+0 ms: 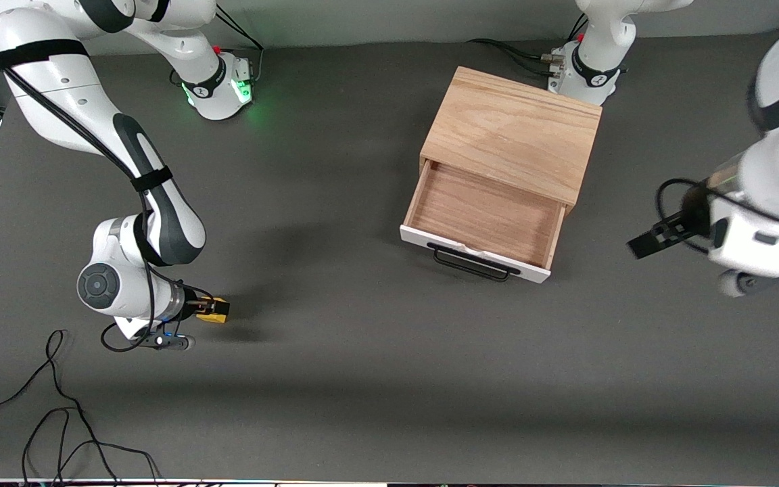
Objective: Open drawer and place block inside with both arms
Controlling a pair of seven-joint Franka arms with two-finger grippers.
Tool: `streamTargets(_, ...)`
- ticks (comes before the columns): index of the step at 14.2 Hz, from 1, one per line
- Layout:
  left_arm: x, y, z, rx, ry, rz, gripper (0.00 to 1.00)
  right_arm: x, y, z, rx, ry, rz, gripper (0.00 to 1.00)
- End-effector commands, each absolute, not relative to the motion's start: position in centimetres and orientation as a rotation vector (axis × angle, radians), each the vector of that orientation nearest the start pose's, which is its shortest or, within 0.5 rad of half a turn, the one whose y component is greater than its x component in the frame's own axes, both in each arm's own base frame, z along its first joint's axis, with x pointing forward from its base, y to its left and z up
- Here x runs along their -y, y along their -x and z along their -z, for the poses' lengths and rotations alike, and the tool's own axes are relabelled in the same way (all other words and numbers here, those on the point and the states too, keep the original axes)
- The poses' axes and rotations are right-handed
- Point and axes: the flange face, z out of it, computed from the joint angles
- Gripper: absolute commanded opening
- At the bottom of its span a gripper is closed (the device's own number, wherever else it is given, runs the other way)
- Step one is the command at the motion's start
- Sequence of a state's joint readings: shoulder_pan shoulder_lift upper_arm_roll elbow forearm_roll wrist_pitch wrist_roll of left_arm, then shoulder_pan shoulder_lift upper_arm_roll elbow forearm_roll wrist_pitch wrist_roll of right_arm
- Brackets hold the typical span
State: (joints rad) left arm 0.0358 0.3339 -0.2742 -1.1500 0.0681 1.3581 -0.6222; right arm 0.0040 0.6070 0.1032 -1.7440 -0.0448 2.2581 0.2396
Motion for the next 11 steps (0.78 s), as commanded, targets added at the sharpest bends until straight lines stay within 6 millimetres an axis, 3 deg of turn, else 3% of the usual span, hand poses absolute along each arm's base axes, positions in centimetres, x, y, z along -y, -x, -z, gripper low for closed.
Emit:
streamTargets(1,8.2,-59.8,-62.2,0.432,3.071,-0.199,1.00,-6.3,-65.1,-22.1,-0.219,3.143,-0.128,1.00)
streamTargets(4,4.6,-58.1,-63.7,0.237,3.094,-0.180,1.00,-6.3,-65.2,-21.3,-0.242,3.140,-0.116,0.99)
streamTargets(6,3.1,-57.0,-64.0,0.195,3.090,-0.148,1.00,-6.4,-65.2,-21.1,-0.244,3.138,-0.109,0.90)
streamTargets(11,3.6,-54.7,-63.5,0.106,3.097,-0.062,1.00,-6.6,-65.3,-20.5,-0.242,3.135,-0.105,0.57)
